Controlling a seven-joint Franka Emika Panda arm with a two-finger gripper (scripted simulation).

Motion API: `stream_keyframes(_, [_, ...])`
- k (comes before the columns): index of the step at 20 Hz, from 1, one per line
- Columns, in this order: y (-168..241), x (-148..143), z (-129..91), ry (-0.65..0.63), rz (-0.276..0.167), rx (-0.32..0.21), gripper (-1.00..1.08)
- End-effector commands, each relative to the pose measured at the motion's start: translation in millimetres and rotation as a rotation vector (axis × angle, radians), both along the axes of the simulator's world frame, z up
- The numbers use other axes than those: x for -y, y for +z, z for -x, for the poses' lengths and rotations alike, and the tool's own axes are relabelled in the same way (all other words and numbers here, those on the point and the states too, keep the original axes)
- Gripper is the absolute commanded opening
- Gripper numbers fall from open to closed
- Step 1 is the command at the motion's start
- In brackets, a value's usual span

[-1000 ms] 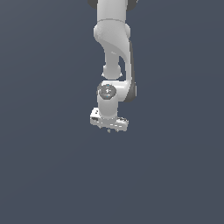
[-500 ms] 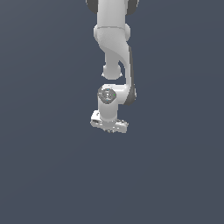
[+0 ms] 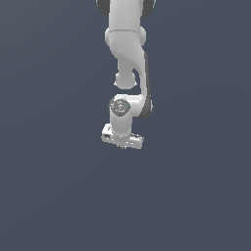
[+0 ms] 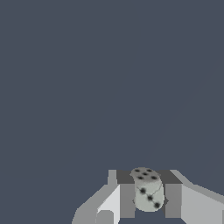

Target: Pick up the object and move it to a goal position.

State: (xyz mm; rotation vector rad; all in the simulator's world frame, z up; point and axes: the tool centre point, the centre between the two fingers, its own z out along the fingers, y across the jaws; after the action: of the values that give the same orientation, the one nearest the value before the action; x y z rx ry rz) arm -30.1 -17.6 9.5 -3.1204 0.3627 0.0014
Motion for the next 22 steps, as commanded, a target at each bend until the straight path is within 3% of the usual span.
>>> stream_keyframes(1, [0, 2, -1, 0.000, 0.000, 0.000, -1.00])
stream_keyframes(22, [8, 65, -59, 0.000, 0.000, 0.001, -1.00])
